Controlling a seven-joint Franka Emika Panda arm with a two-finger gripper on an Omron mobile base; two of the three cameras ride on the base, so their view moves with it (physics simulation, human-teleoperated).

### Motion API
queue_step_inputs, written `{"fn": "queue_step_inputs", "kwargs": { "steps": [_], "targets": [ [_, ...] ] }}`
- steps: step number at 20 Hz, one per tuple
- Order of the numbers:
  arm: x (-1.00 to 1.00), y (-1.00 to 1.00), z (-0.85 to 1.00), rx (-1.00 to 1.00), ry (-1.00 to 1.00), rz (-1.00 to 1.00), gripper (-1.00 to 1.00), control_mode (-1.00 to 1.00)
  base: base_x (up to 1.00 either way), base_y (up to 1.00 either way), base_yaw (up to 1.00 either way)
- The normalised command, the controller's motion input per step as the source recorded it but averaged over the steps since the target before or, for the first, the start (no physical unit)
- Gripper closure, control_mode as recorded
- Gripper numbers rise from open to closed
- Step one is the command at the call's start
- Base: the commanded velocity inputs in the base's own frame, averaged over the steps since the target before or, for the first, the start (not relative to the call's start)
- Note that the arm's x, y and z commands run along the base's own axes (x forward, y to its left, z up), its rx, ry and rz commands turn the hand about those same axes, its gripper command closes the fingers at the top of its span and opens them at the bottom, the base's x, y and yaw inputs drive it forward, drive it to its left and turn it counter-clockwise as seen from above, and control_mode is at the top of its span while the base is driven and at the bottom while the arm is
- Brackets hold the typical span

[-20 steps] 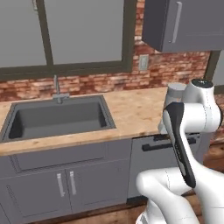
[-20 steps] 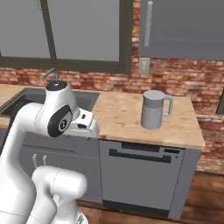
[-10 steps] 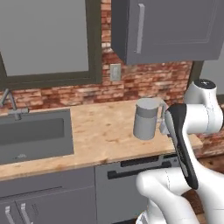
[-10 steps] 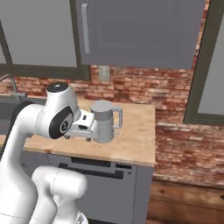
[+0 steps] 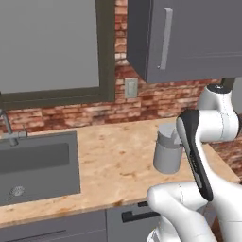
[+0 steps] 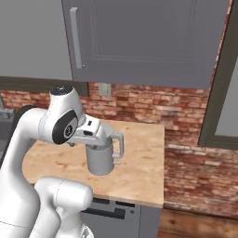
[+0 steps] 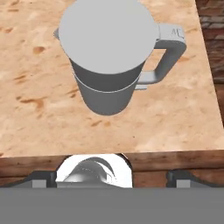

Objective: Navigate to the dishwasher.

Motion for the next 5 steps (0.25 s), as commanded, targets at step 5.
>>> {"fn": "queue_step_inputs", "kwargs": {
  "steps": [5],
  "targets": [
    [0.00, 0.00, 0.00, 0.00, 0.00, 0.00, -1.00, 1.00, 1.00, -0.02, 0.00]
  ]
}}
